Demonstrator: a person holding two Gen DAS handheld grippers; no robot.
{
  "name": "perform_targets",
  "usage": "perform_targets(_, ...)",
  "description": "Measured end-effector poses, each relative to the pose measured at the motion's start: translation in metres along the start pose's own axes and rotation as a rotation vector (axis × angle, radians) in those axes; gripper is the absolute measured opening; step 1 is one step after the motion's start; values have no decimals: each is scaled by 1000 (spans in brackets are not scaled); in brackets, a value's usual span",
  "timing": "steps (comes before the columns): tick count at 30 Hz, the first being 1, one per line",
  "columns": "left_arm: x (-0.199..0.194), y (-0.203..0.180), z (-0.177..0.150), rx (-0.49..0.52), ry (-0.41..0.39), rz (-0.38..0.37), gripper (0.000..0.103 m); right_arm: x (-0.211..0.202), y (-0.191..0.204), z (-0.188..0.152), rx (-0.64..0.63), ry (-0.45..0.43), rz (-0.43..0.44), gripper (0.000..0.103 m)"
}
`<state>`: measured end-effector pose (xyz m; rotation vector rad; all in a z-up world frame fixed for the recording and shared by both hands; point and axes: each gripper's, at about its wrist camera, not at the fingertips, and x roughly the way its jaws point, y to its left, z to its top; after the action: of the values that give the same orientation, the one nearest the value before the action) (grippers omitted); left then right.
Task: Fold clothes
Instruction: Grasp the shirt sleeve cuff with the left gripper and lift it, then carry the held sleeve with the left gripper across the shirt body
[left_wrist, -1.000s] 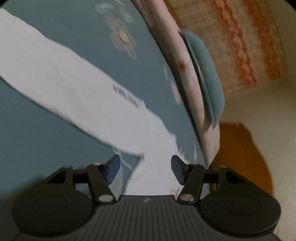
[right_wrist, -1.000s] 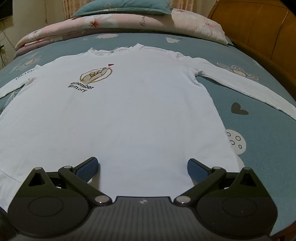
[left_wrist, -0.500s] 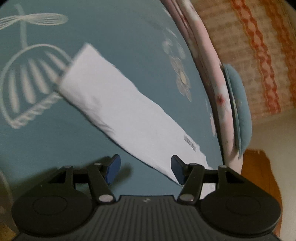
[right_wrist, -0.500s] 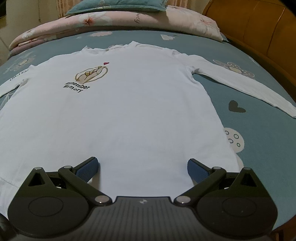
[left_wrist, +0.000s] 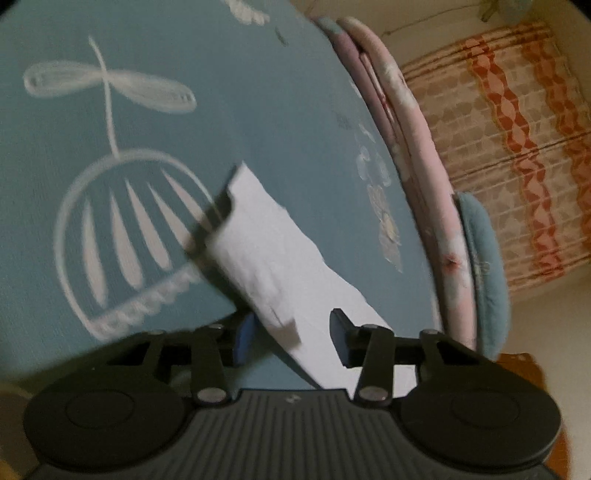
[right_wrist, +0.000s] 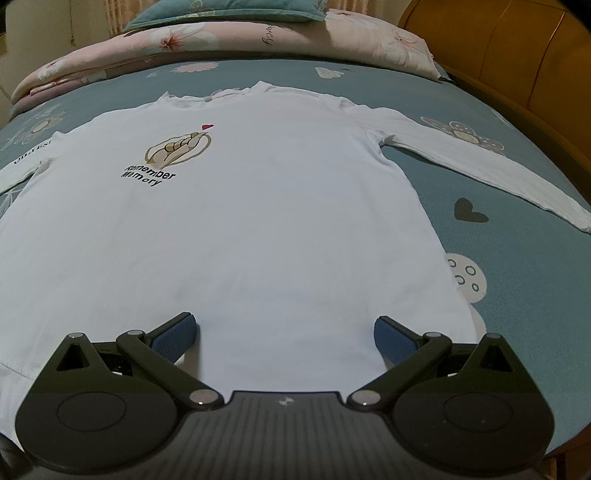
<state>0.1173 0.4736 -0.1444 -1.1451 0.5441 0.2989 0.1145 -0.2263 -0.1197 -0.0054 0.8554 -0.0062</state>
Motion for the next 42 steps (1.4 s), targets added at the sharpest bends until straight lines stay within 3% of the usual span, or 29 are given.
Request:
perform_targets(4, -6, 12, 10, -28, -46, -1, 43, 0, 0, 0, -1, -1, 1, 103)
perform_targets(12, 7, 8, 17, -25, -53, -23, 46, 1, 0, 0, 2, -7, -1, 103)
perform_targets(18, 10, 19, 23, -133, -102, -77, 47, 1, -1, 1, -2, -10, 5, 103)
perform_targets(23, 19, 5, 13, -18, -17, -110, 50, 2, 0, 1, -3, -18, 8, 103)
perform_targets(27, 26, 1, 12, -3, -43, -93, 50, 5, 2, 3, 5, -28, -1, 103)
perform_targets(32, 30, -5, 11, 1, -96, -49, 45, 5, 1, 4, 7, -27, -1, 103)
perform_targets(34, 29, -8, 11, 4, -98, -8, 34, 5, 1, 3, 7, -29, -1, 103)
perform_targets(36, 29, -11, 12, 5, -98, 38, 14, 6, 1, 3, 5, -32, 2, 103)
perform_targets(39, 26, -18, 12, 26, -99, 106, 12, 5, 1, 3, 3, -36, 5, 103)
perform_targets(42, 25, -40, 11, 122, -97, 200, 11, 5, 1, 2, 2, -43, 7, 103)
